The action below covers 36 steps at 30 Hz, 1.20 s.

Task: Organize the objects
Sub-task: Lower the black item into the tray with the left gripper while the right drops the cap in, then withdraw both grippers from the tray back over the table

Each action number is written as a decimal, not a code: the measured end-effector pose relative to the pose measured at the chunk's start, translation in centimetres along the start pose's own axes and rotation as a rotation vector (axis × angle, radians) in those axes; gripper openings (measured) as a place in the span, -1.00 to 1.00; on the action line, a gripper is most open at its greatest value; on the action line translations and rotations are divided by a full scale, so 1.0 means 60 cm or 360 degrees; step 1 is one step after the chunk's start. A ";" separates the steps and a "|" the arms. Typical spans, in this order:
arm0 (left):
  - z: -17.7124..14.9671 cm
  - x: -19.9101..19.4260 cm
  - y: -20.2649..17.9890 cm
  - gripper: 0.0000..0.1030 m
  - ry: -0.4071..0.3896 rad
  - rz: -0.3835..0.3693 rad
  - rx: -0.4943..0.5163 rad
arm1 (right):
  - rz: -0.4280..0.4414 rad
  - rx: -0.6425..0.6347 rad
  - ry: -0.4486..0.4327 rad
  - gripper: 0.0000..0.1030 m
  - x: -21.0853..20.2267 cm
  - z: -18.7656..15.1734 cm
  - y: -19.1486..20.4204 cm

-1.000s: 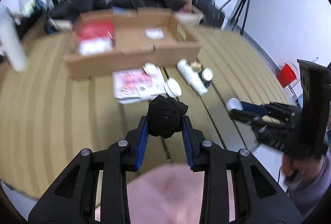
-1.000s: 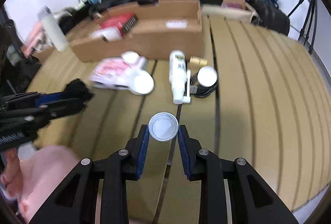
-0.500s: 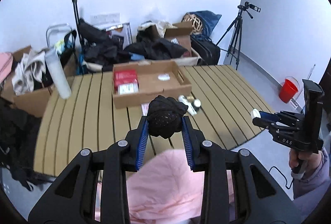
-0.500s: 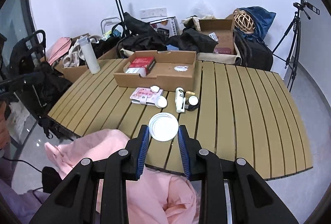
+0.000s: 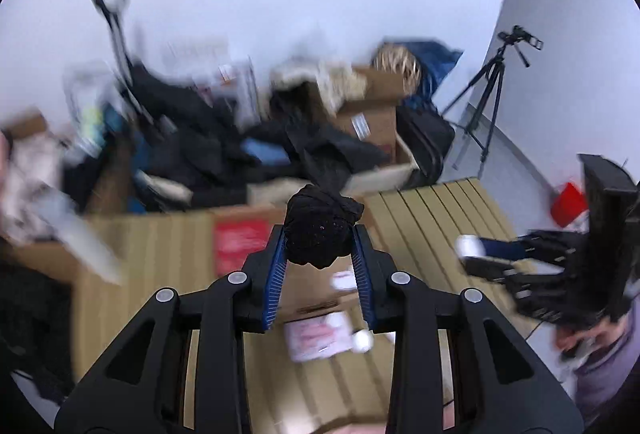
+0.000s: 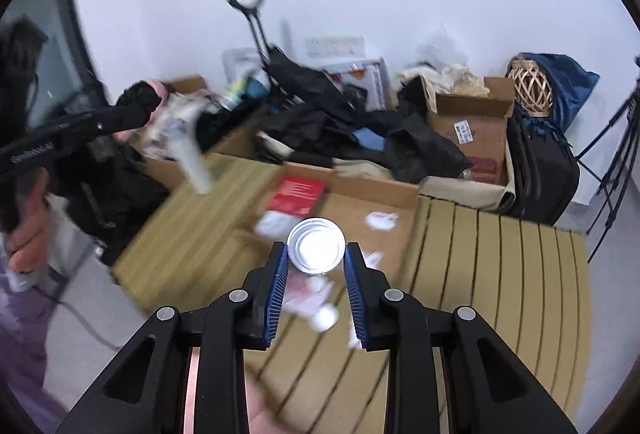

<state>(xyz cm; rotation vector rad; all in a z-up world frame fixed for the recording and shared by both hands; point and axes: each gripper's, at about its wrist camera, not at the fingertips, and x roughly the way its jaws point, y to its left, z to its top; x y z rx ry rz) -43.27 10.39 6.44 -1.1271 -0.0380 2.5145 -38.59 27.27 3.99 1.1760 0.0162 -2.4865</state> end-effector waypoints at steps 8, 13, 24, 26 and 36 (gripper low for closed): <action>-0.012 0.414 0.066 -0.45 0.0430 0.0090 -0.0158 | -0.0081 0.0275 0.0369 -0.40 0.362 0.070 -0.129; -0.035 0.517 0.092 -0.43 0.0548 0.0135 -0.0162 | -0.0271 0.0257 0.0538 -0.39 0.508 0.058 -0.174; 0.008 0.359 0.114 0.33 0.0421 0.0211 -0.0162 | -0.0315 0.0251 0.0393 0.63 0.447 0.101 -0.152; 0.014 0.291 0.112 0.43 0.0419 0.0216 -0.0145 | -0.0318 0.0195 0.0356 0.63 0.376 0.112 -0.129; -0.077 -0.147 0.138 1.00 0.0290 0.0439 -0.0120 | -0.0181 -0.0049 0.0173 0.63 -0.047 0.032 -0.012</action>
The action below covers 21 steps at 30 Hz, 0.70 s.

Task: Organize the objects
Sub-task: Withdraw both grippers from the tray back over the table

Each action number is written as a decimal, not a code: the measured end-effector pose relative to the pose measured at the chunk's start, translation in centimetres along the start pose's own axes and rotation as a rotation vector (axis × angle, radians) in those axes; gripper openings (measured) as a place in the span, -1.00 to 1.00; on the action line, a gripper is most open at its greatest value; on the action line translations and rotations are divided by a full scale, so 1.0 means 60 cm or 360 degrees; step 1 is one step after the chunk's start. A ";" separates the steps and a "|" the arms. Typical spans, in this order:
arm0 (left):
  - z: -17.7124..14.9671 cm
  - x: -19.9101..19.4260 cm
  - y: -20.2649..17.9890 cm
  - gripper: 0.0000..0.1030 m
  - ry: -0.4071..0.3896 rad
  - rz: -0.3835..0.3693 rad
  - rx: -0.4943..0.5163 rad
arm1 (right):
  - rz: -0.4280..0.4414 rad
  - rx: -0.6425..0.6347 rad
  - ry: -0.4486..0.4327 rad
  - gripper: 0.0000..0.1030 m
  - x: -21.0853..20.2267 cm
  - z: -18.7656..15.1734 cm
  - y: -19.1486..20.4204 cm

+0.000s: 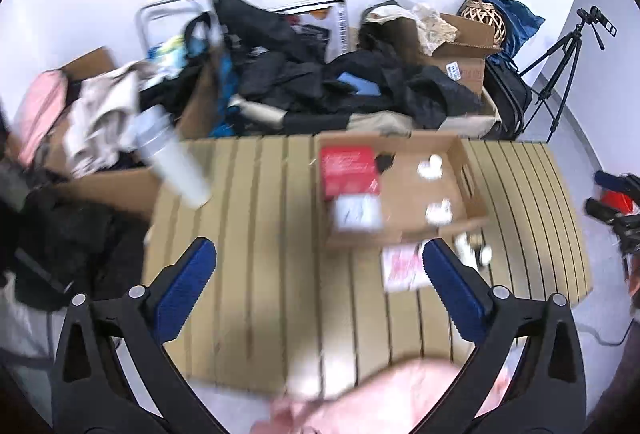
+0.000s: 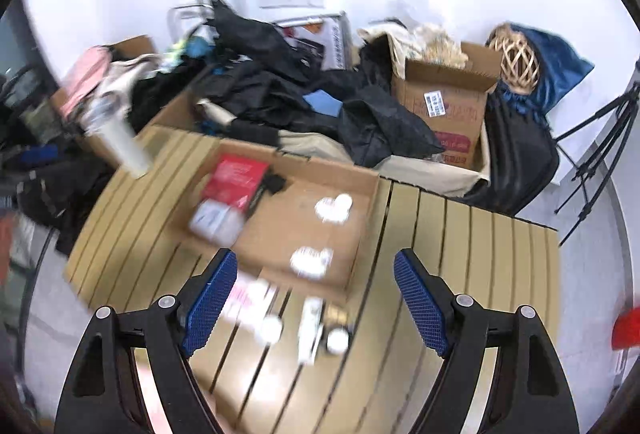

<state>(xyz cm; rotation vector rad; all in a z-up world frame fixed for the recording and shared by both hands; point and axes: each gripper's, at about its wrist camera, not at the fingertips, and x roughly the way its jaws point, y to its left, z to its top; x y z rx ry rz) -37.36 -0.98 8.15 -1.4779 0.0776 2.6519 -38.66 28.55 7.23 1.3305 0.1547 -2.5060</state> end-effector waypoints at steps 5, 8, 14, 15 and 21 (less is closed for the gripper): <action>-0.101 -0.140 0.006 1.00 -0.0135 0.0049 0.0088 | 0.0078 -0.0027 -0.0088 0.63 -0.120 -0.075 0.034; -0.135 -0.192 -0.005 1.00 -0.0216 -0.0006 0.0107 | 0.0044 -0.0046 -0.0120 0.63 -0.155 -0.100 0.054; -0.188 -0.271 -0.038 1.00 -0.0286 -0.0178 0.0168 | 0.0044 -0.0051 -0.0160 0.63 -0.192 -0.145 0.090; -0.198 -0.286 -0.042 1.00 -0.0318 -0.0186 0.0178 | 0.0032 -0.0078 -0.0165 0.63 -0.199 -0.156 0.099; -0.318 -0.330 -0.049 1.00 -0.0567 -0.0249 0.0193 | 0.0099 -0.0168 -0.0319 0.63 -0.257 -0.291 0.166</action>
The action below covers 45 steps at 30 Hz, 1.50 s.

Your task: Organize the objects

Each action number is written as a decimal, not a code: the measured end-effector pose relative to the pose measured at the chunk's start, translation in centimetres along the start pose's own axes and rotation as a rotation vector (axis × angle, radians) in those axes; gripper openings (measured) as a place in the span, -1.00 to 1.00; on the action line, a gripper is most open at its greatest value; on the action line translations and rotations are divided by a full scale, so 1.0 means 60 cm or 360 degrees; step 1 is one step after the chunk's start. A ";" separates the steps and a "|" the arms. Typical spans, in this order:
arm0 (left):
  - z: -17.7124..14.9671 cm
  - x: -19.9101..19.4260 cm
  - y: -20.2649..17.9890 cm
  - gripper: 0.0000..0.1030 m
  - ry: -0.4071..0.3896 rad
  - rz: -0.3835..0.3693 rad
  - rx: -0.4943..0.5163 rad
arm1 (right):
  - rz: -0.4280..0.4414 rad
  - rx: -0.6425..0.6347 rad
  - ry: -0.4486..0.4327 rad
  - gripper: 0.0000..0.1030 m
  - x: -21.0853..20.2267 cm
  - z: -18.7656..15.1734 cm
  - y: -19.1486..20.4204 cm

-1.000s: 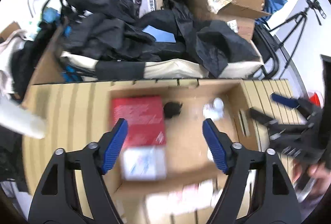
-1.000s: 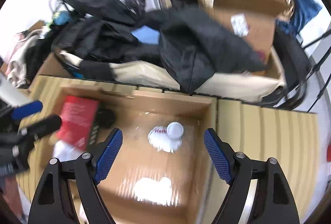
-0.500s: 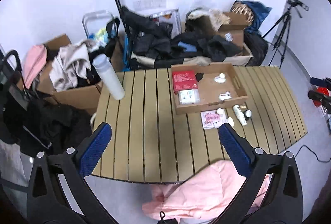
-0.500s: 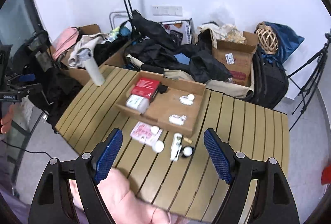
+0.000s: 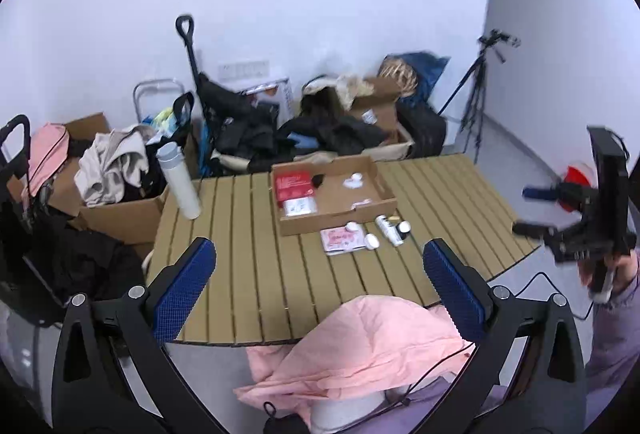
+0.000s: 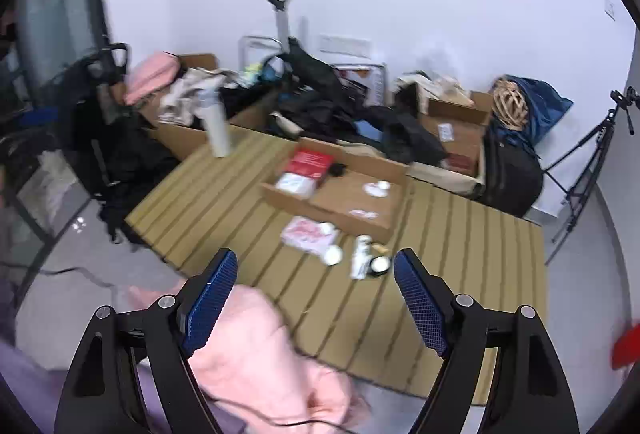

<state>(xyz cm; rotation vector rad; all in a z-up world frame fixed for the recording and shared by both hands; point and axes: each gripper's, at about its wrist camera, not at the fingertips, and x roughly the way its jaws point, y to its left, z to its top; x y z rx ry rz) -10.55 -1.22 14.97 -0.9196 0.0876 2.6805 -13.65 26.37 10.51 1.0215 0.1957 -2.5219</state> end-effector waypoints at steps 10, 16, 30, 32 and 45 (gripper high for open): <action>-0.221 0.064 -0.047 1.00 0.0018 0.0157 -0.0046 | 0.0047 0.0299 -0.0018 0.63 0.015 -0.230 0.053; -0.210 0.131 -0.049 1.00 0.0113 0.0131 -0.0080 | -0.0029 0.0329 -0.0037 0.63 0.039 -0.228 0.033; -0.145 0.601 -0.108 0.02 0.0516 -0.0143 -0.0252 | -0.0125 0.0312 0.0121 -0.23 0.299 -0.175 -0.161; -0.141 0.676 -0.116 -0.03 0.0588 -0.0149 -0.0320 | -0.0119 0.0310 0.0153 -0.28 0.351 -0.167 -0.192; -0.149 0.789 -0.154 -0.96 0.0662 0.0036 -0.0117 | -0.0104 0.0411 0.0334 -0.85 0.604 -0.144 -0.298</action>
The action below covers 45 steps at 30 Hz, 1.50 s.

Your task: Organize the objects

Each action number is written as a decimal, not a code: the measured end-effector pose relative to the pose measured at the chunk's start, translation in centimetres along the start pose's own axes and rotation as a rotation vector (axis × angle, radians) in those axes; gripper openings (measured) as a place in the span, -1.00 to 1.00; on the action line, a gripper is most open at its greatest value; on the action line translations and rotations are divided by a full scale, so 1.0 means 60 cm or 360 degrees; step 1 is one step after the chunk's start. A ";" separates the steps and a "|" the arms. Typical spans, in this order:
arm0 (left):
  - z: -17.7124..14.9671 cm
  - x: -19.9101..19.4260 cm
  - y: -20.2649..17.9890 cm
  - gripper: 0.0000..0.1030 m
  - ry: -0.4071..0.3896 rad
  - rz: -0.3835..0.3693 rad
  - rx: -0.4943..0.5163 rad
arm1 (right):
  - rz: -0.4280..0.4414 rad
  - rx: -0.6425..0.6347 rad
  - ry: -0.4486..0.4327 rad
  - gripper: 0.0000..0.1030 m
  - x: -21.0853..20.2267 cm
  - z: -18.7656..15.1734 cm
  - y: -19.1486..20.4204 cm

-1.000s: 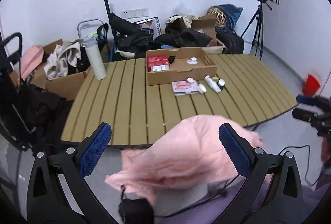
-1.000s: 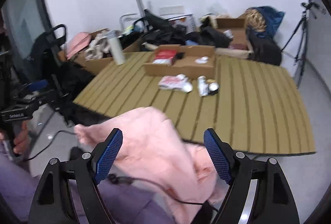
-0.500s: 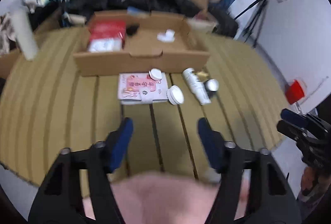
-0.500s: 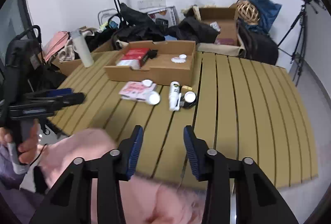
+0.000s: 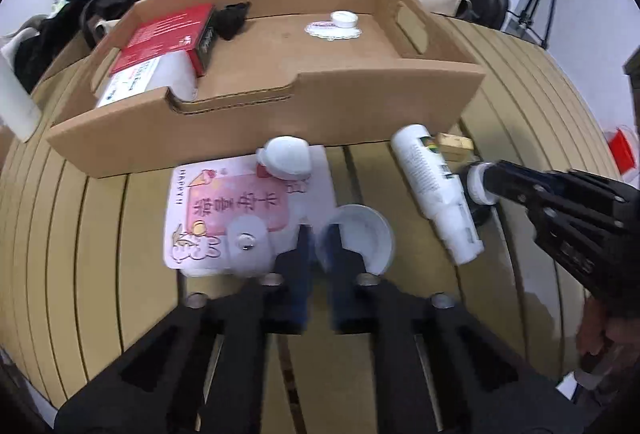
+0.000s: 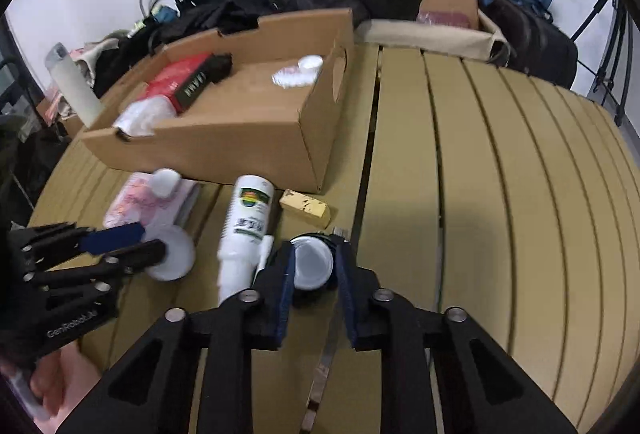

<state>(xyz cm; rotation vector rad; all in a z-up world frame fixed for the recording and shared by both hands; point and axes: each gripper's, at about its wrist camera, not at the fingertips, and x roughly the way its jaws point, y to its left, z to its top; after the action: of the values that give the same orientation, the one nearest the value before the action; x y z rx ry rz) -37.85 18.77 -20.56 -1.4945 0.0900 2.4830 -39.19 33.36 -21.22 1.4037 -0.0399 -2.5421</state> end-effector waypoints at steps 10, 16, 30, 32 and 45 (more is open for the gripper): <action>-0.044 -0.135 0.033 -0.97 -0.0146 -0.0105 -0.0082 | -0.0006 0.0100 -0.0141 -0.92 -0.133 -0.030 0.006; -0.138 -0.305 0.086 -0.97 -0.0311 -0.0083 -0.0179 | -0.0037 0.0017 -0.0218 -0.92 -0.294 -0.121 0.058; -0.191 -0.427 0.116 -0.97 -0.0402 -0.0270 -0.0248 | 0.0020 0.0089 -0.0354 -0.92 -0.434 -0.195 0.137; -0.159 -0.420 0.119 -0.97 -0.0393 -0.0278 -0.0208 | 0.0033 0.0061 -0.0343 -0.92 -0.428 -0.177 0.138; 0.210 -0.154 0.134 -0.97 0.0033 -0.0289 -0.0042 | 0.0119 -0.0126 -0.0108 -0.92 -0.213 0.149 0.106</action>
<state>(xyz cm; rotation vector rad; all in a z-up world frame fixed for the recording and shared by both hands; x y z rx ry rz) -46.49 11.57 -7.06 -1.4689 -0.0725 2.3339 -38.91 29.16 -4.94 1.2632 -0.0033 -2.5005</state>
